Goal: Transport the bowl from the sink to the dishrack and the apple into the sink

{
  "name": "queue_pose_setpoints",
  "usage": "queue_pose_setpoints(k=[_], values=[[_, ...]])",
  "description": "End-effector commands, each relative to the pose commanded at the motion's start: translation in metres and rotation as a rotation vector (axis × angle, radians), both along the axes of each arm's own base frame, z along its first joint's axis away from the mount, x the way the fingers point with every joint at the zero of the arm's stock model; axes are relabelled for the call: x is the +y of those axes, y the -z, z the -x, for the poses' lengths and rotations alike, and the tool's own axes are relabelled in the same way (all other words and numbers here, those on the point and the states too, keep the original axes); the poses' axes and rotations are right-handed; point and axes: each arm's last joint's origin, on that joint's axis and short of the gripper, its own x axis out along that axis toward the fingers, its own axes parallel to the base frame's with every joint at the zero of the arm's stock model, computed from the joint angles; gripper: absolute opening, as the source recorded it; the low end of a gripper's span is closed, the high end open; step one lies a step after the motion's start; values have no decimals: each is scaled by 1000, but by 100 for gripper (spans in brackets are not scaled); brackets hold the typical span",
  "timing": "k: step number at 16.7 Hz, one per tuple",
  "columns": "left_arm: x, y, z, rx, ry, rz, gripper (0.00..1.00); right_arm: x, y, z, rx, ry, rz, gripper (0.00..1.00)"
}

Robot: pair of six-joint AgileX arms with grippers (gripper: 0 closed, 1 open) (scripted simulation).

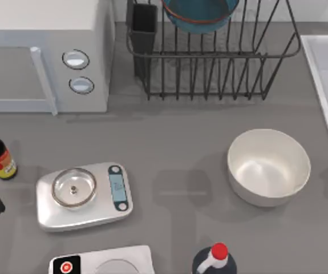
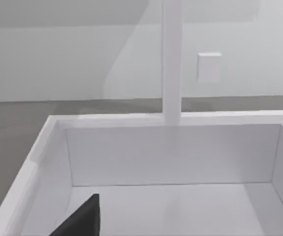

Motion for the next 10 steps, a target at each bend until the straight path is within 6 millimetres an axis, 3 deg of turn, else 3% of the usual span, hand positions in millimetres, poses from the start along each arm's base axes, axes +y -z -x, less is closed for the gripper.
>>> queue_pose_setpoints(k=[5, 10], values=[[0, 0, 0, 0, 0, 0, 100, 34, -57, 17, -3, -5, 10, 100], [0, 0, 0, 0, 0, 0, 100, 70, -117, 68, -99, -3, 40, 100]])
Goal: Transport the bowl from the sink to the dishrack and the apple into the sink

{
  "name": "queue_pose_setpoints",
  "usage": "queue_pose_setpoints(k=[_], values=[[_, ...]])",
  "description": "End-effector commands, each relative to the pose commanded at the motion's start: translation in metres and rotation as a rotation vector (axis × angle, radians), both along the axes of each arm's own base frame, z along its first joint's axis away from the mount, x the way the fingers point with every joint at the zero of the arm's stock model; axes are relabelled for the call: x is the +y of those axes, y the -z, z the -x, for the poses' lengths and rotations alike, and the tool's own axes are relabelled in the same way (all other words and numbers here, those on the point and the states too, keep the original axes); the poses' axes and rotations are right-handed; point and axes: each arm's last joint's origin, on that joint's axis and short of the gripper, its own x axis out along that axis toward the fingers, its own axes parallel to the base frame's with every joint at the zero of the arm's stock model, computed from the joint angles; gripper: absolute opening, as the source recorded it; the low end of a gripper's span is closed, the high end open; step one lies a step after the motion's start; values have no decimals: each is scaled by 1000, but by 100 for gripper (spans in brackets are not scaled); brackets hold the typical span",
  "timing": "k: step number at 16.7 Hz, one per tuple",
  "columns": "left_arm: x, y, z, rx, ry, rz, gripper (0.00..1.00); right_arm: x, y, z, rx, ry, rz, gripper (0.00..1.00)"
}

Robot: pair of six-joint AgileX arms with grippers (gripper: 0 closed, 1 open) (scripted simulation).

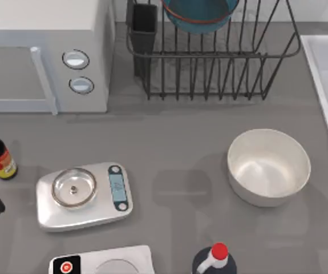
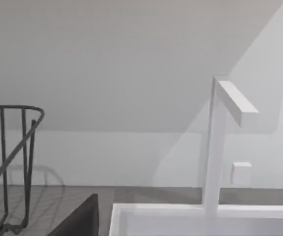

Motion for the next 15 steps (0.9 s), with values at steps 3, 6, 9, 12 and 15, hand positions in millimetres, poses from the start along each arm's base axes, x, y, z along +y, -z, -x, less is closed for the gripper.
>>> queue_pose_setpoints(k=[3, 6, 9, 12, 15], values=[[0, 0, 0, 0, 0, 0, 100, 19, -12, 39, -49, 1, 5, 100], [0, 0, 0, 0, 0, 0, 100, 31, -3, 69, -50, 1, -3, 100], [0, 0, 0, 0, 0, 0, 100, 39, 17, 86, -11, 0, -12, 100], [0, 0, 0, 0, 0, 0, 100, 43, 34, 92, 28, -1, -14, 100], [0, 0, 0, 0, 0, 0, 100, 44, 38, 92, 38, -2, -14, 100]])
